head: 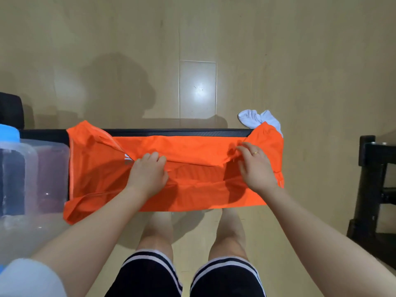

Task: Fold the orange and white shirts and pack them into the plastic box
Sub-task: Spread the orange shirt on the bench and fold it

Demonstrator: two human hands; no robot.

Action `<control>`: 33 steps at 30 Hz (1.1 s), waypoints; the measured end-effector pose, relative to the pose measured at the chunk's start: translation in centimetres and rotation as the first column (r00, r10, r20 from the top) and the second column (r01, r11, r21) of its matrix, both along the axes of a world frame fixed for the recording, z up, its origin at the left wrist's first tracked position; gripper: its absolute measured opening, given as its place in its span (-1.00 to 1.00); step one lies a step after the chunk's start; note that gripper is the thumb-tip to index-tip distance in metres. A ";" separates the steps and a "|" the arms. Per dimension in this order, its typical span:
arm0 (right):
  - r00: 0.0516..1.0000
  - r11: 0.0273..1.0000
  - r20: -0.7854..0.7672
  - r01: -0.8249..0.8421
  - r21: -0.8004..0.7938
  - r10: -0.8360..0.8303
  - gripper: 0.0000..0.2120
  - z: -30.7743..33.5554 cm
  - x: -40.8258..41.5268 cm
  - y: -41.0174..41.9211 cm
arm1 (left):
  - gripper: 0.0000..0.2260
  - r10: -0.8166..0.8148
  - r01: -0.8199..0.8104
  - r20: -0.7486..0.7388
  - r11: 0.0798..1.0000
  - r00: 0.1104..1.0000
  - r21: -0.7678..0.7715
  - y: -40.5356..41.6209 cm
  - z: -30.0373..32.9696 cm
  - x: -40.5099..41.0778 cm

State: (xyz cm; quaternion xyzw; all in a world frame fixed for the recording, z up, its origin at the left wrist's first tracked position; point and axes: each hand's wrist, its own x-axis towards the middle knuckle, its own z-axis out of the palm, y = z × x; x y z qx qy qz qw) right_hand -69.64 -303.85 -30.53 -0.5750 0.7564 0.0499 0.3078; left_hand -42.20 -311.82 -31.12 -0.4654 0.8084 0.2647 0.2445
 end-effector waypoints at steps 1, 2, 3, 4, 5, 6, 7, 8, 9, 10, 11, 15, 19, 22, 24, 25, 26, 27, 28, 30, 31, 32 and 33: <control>0.994 0.993 -0.003 0.113 -0.043 -0.113 -0.61 0.1 -1.0 -0.3 | -0.84 -0.019 0.017 -0.081 0.999 0.996 -0.032 0.3 -0.3 -1.0; 0.978 0.976 -0.007 0.209 -0.060 -0.210 -0.63 0.1 -2.1 -0.6 | -0.81 -0.037 0.031 -0.158 0.999 0.987 -0.041 0.5 -0.5 -2.2; 0.957 0.956 -0.007 0.288 -0.064 -0.289 -0.64 0.0 -3.4 -0.9 | -0.78 -0.051 0.044 -0.213 0.998 0.976 -0.036 0.7 -0.5 -3.7; 0.935 0.933 0.005 0.354 -0.060 -0.354 -0.65 -0.4 -4.8 -1.3 | -0.76 -0.048 0.042 -0.249 0.999 0.967 -0.029 0.8 -0.5 -5.5; 0.914 0.913 0.025 0.406 -0.049 -0.405 -0.65 -0.8 -6.3 -1.7 | -0.75 -0.041 0.029 -0.282 0.999 0.959 -0.044 1.1 -0.6 -7.4; 0.894 0.894 0.051 0.447 -0.026 -0.446 -0.64 -1.2 -7.7 -2.1 | -0.73 -0.026 0.011 -0.310 0.999 0.950 -0.051 1.4 -0.9 -9.3; 0.873 0.877 0.082 0.481 0.009 -0.480 -0.62 -1.7 -9.0 -2.6 | -0.70 -0.006 -0.012 -0.340 0.999 0.941 -0.051 1.7 -1.2 -11.2; 0.853 0.861 0.119 0.505 0.056 -0.508 -0.60 -2.2 -10.2 -3.2 | -0.67 0.026 -0.047 -0.372 0.998 0.928 -0.049 1.9 -1.4 -13.3; 0.833 0.849 0.164 0.515 0.116 -0.528 -0.57 -2.8 -11.1 -3.7 | -0.63 0.070 -0.092 -0.397 0.995 0.915 -0.039 2.1 -1.5 -15.2; 0.817 0.844 0.216 0.505 0.180 -0.535 -0.55 -3.2 -11.8 -4.2 | -0.60 0.125 -0.141 -0.397 0.990 0.909 -0.012 2.2 -1.5 -17.0; 0.808 0.848 0.267 0.476 0.232 -0.526 -0.52 -3.7 -12.3 -4.6 | -0.59 0.191 -0.200 -0.380 0.980 0.905 0.015 2.3 -1.7 -18.6; 0.879 0.940 0.344 0.273 0.202 -0.329 -0.71 -5.2 -13.9 -6.1 | -0.65 0.306 -0.325 -0.330 0.946 0.893 -0.002 2.9 -2.9 -22.7; 0.915 0.987 0.371 0.159 0.038 -0.162 -0.92 -5.3 -14.9 -6.8 | -0.78 0.316 -0.324 -0.163 0.946 0.935 -0.027 2.7 -3.0 -24.1; 0.896 0.961 0.396 0.259 -0.098 -0.201 -0.97 -4.0 -15.4 -5.8 | -0.85 0.343 -0.365 -0.288 0.931 0.894 -0.024 2.4 -2.1 -23.9; 0.857 0.929 0.449 0.345 -0.132 -0.254 -0.97 -2.5 -15.5 -3.9 | -0.88 0.243 -0.301 -0.401 0.949 0.883 -0.087 2.9 -1.5 -23.4; 0.828 0.914 0.481 0.388 -0.119 -0.289 -0.95 -1.8 -15.5 -2.6 | -0.87 0.185 -0.252 -0.422 0.962 0.888 -0.108 3.4 -1.2 -23.0; 0.790 0.896 0.517 0.435 -0.091 -0.331 -0.91 -1.1 -15.3 -1.1 | -0.86 0.131 -0.198 -0.422 0.973 0.897 -0.119 3.9 -1.0 -22.7; 0.752 0.875 0.537 0.481 -0.052 -0.382 -0.85 -0.8 -15.1 0.6 | -0.85 0.080 -0.139 -0.401 0.983 0.912 -0.120 4.5 -0.9 -22.4; 0.732 0.861 0.529 0.508 -0.003 -0.430 -0.79 -0.6 -14.8 2.3 | -0.83 0.031 -0.077 -0.371 0.991 0.928 -0.110 5.2 -0.9 -22.1; 0.742 0.849 0.428 0.506 0.149 -0.517 -0.79 -0.7 -14.0 5.3 | -0.78 -0.028 0.032 -0.303 0.999 0.953 0.008 6.7 -1.1 -21.5; 0.731 0.824 0.381 0.512 0.243 -0.566 -0.82 -0.7 -13.6 6.3 | -0.76 -0.043 0.068 -0.293 0.995 0.955 0.075 7.3 -1.4 -21.3; 0.690 0.774 0.353 0.543 0.326 -0.632 -0.85 -0.9 -13.3 6.8 | -0.73 -0.062 0.104 -0.294 0.987 0.954 0.126 7.8 -1.6 -21.2; 0.629 0.704 0.320 0.601 0.379 -0.709 -0.90 -1.3 -13.2 7.0 | -0.70 -0.088 0.141 -0.319 0.979 0.943 0.147 8.3 -1.9 -21.0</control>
